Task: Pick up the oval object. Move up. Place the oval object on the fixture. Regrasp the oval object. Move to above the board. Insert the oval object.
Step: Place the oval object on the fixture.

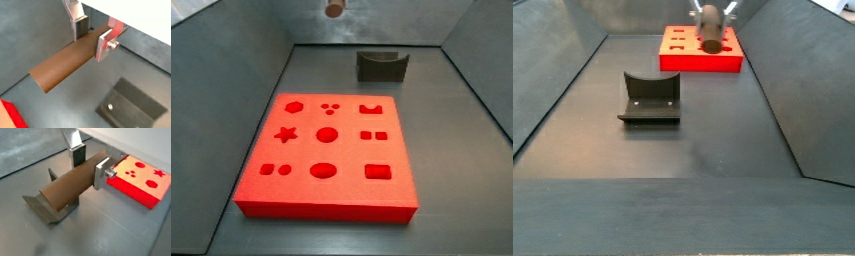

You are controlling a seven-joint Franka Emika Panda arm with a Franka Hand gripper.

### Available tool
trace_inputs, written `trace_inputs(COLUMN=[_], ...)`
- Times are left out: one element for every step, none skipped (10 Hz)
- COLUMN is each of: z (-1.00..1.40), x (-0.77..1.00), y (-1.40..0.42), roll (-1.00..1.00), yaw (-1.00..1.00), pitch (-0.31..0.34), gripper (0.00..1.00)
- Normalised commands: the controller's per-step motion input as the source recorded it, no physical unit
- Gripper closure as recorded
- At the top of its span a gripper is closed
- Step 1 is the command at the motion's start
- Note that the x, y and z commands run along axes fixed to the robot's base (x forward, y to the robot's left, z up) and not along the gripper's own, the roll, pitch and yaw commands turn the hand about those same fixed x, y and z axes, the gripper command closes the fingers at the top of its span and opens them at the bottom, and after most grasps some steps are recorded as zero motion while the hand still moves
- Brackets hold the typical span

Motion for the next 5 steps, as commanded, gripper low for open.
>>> trace_inputs(z=[-0.05, -0.05, -0.04, -0.03, -0.02], x=[1.0, 1.0, 1.0, 0.98, 0.83], y=[-0.15, -0.12, -0.08, -0.06, -0.03], roll=[-0.14, -0.13, -0.11, -0.1, -0.09], yaw=[-0.04, -0.01, 0.01, 0.01, 0.01], pitch=[0.017, 0.032, 0.046, 0.058, 0.078], gripper=[1.0, 1.0, 1.0, 1.0, 1.0])
